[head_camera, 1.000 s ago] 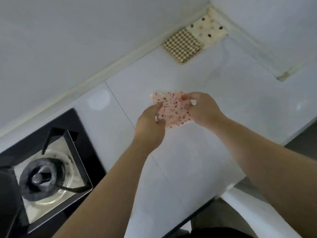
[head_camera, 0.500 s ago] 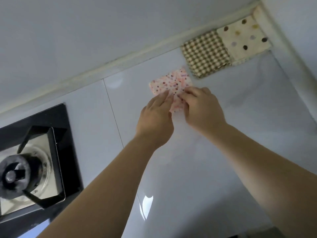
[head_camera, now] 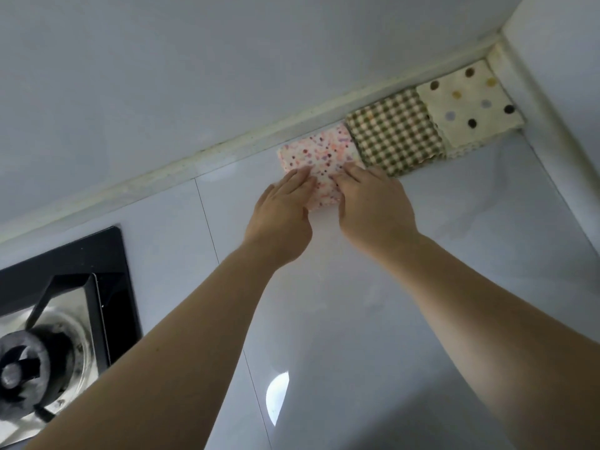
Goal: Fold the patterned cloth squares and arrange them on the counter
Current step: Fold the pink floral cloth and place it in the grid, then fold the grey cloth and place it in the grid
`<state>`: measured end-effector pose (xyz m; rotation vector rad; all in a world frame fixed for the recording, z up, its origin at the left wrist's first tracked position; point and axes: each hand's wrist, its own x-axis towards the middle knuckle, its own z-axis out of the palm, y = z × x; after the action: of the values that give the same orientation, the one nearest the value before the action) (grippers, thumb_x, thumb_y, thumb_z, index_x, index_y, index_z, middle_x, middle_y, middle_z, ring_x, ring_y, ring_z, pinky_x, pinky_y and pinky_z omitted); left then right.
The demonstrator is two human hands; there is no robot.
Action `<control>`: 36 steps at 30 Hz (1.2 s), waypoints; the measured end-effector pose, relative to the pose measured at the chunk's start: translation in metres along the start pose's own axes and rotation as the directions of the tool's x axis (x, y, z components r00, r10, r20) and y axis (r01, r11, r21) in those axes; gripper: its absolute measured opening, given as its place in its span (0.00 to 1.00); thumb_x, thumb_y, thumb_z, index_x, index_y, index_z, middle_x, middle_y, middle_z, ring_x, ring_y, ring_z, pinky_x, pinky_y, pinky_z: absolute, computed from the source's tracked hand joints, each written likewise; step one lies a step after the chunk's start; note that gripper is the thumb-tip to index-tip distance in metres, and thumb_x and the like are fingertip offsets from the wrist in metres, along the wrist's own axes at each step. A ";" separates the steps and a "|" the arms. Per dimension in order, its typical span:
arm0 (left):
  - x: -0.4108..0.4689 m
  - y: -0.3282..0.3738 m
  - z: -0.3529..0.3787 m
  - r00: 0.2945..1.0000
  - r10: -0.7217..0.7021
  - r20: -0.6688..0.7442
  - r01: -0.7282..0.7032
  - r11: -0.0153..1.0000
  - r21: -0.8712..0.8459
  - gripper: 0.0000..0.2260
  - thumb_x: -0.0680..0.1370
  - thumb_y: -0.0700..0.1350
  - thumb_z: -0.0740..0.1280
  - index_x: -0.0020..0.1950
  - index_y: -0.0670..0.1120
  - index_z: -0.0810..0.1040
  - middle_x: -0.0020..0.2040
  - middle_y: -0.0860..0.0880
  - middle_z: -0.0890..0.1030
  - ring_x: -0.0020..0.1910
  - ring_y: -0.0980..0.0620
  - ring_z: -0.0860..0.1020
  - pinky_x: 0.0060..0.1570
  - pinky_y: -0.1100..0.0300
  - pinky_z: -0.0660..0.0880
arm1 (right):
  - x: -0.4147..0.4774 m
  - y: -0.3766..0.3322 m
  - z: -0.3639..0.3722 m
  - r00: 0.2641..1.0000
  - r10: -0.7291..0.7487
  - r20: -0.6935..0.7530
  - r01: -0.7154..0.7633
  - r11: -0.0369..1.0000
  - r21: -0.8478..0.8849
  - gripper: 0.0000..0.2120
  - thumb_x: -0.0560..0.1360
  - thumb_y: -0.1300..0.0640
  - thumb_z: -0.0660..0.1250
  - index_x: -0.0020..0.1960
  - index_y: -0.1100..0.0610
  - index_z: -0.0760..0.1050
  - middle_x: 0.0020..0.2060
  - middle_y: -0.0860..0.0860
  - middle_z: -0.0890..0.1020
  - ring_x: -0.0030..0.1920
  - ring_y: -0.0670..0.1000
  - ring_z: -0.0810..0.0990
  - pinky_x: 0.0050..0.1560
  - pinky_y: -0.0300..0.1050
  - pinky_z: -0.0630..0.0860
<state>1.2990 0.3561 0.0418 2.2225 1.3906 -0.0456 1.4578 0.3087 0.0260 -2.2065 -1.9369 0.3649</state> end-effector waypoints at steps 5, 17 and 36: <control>0.015 0.000 -0.005 1.000 -0.020 0.022 0.020 1.000 0.000 0.27 0.83 0.38 0.57 0.82 0.52 0.59 0.82 0.58 0.54 0.81 0.59 0.48 0.80 0.58 0.44 | 0.012 -0.002 0.000 0.999 0.011 0.034 -0.012 1.000 0.009 0.22 0.81 0.57 0.58 0.75 0.54 0.70 0.74 0.53 0.72 0.73 0.55 0.67 0.70 0.54 0.66; -0.064 0.013 -0.020 0.968 -0.170 -0.183 0.118 0.957 -0.264 0.23 0.81 0.34 0.58 0.73 0.50 0.75 0.73 0.54 0.73 0.71 0.55 0.70 0.67 0.68 0.62 | -0.043 -0.019 -0.020 0.989 0.036 -0.145 -0.010 0.984 0.177 0.16 0.75 0.66 0.63 0.60 0.61 0.81 0.54 0.55 0.84 0.56 0.59 0.77 0.54 0.53 0.76; -0.476 -0.194 -0.054 0.713 -0.572 -0.405 0.232 0.738 -0.633 0.10 0.81 0.40 0.64 0.52 0.52 0.83 0.47 0.59 0.83 0.47 0.57 0.83 0.52 0.61 0.78 | -0.269 -0.392 0.044 0.969 -0.196 -0.151 0.245 0.841 0.482 0.09 0.83 0.53 0.59 0.49 0.52 0.77 0.42 0.45 0.80 0.44 0.48 0.77 0.37 0.42 0.72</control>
<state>0.8965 0.0504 0.1485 1.4308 1.9168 0.8459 1.0419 0.0934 0.1165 -1.6241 -1.7684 0.6278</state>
